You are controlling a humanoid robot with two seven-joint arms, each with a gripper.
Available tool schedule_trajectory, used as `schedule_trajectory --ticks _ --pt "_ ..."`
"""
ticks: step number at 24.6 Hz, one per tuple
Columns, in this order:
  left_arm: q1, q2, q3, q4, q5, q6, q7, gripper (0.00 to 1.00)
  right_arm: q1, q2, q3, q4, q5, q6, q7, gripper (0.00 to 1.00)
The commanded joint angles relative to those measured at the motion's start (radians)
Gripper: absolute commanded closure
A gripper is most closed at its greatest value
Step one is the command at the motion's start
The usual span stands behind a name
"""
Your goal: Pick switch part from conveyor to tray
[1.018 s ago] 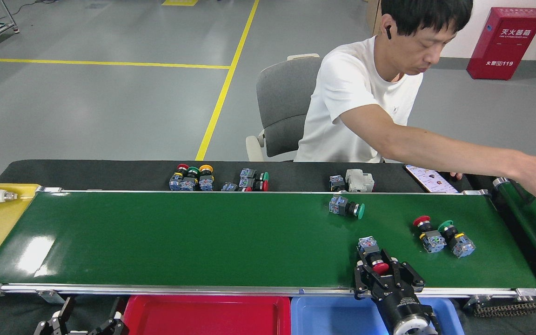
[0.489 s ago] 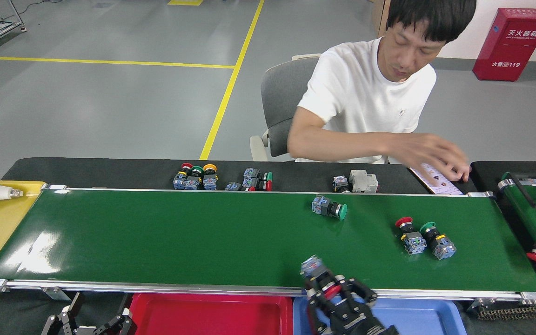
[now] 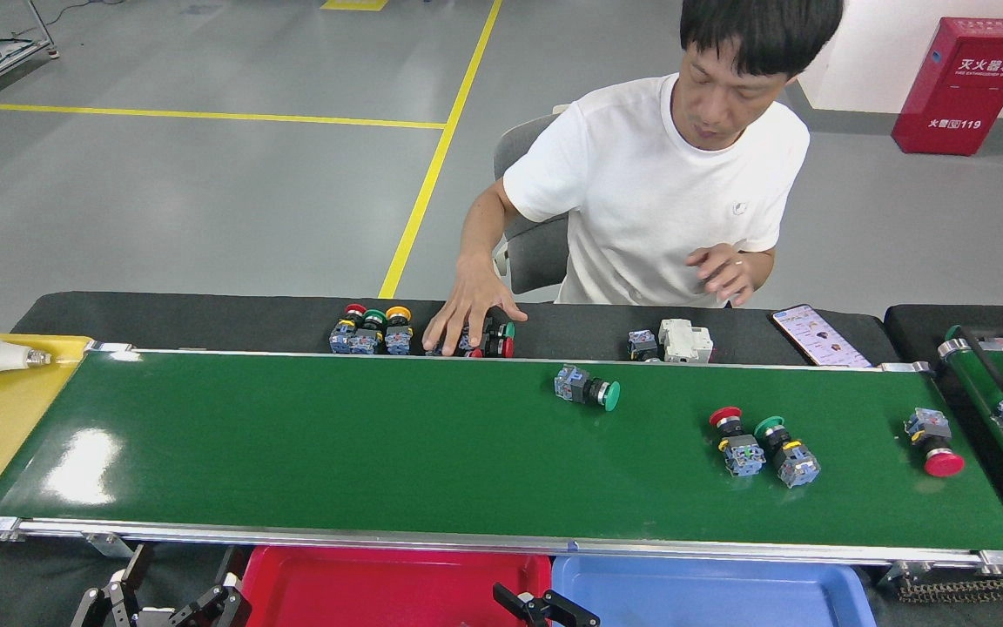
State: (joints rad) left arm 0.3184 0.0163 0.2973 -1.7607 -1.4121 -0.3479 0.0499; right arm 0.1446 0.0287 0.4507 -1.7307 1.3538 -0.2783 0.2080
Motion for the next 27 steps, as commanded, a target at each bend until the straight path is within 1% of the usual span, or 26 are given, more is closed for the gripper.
schedule_trajectory --ticks 1,3,4,5,7,9,11,13,15,16,19,21,23,25,27 --pt "-0.004 -0.002 0.005 -0.013 0.005 -0.003 0.014 0.0 -0.039 0.013 -0.07 -0.021 -0.002 0.082 -0.001 0.04" --pt "-0.004 -0.002 0.005 -0.013 0.004 0.003 0.013 0.0 -0.079 0.007 -0.145 -0.021 -0.002 0.22 -0.002 0.04" --pt "-0.004 0.002 0.005 -0.013 0.004 0.003 0.013 0.0 -0.083 0.001 -0.176 -0.021 -0.002 0.286 -0.005 0.04" --pt "-0.004 0.004 0.003 -0.013 0.002 0.004 0.011 0.0 -0.083 -0.007 -0.204 -0.021 -0.002 0.326 -0.007 0.04" --pt "-0.013 0.008 -0.007 -0.013 -0.002 0.001 0.007 0.0 -0.082 -0.046 -0.273 -0.021 -0.002 0.381 -0.013 0.04" --pt "-0.03 0.011 -0.023 -0.01 -0.022 -0.002 0.002 0.0 -0.065 -0.069 -0.326 -0.021 -0.004 0.386 -0.042 0.03" --pt "-0.051 0.024 -0.044 -0.005 -0.07 -0.017 0.002 0.0 -0.02 -0.073 -0.357 -0.023 -0.005 0.378 -0.071 0.03" --pt "-0.094 0.062 -0.072 0.001 -0.116 -0.066 0.002 0.0 0.018 -0.085 -0.359 -0.026 -0.005 0.36 -0.096 0.02" --pt "-0.139 0.068 -0.106 0.021 -0.14 -0.095 -0.002 0.0 0.044 -0.093 -0.359 -0.027 -0.005 0.33 -0.105 0.02" --pt "-0.165 0.071 -0.132 0.044 -0.156 -0.094 -0.016 0.0 0.053 -0.093 -0.359 -0.032 -0.005 0.307 -0.108 0.02" --pt "-0.265 0.065 -0.17 0.122 -0.212 -0.091 -0.055 0.0 0.053 -0.085 -0.359 -0.032 -0.008 0.246 -0.108 0.02" --pt "-0.343 0.053 -0.193 0.204 -0.271 -0.089 -0.056 0.0 0.033 -0.084 -0.359 -0.029 -0.008 0.243 -0.108 0.02" --pt "-0.436 0.033 -0.225 0.302 -0.323 -0.085 -0.058 0.0 0.0 -0.065 -0.346 -0.013 -0.007 0.245 -0.105 0.02" --pt "-0.516 0.018 -0.247 0.404 -0.355 -0.079 -0.058 0.0 -0.065 -0.035 -0.326 0.049 -0.005 0.248 -0.101 0.02" --pt "-0.573 0.016 -0.265 0.498 -0.366 -0.059 -0.058 0.0 -0.142 -0.015 -0.297 0.125 -0.002 0.255 -0.096 0.02"
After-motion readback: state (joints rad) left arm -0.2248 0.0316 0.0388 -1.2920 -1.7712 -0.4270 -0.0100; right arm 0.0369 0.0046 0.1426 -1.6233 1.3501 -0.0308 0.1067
